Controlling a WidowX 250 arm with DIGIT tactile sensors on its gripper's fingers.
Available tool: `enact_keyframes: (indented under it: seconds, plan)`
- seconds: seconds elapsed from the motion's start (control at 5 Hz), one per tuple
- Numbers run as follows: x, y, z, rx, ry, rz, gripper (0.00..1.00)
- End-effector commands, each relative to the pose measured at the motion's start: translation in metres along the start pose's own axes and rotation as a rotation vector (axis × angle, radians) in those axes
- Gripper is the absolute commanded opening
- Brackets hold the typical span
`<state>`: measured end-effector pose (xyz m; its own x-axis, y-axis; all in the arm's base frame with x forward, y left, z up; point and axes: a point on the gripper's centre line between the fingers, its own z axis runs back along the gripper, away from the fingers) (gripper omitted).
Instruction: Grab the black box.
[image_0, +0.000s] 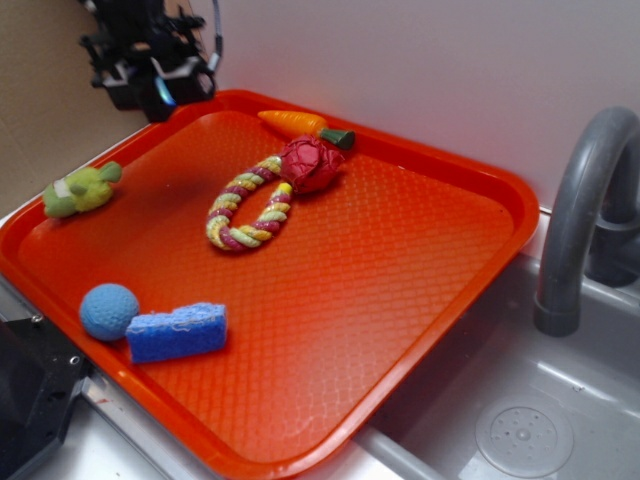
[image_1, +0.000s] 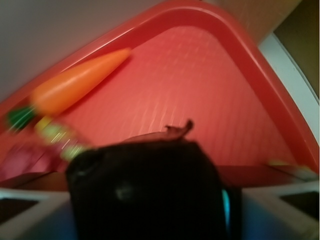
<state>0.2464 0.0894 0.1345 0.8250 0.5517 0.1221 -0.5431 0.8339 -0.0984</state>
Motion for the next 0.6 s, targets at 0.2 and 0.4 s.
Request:
enact_keyframes:
  seconds: [0.2,0.4]
  plan:
    - [-0.060,-0.041,0.160,-0.050,-0.001,-0.465,0.00]
    - [-0.058,-0.039,0.151,-0.030,-0.009,-0.455,0.00]
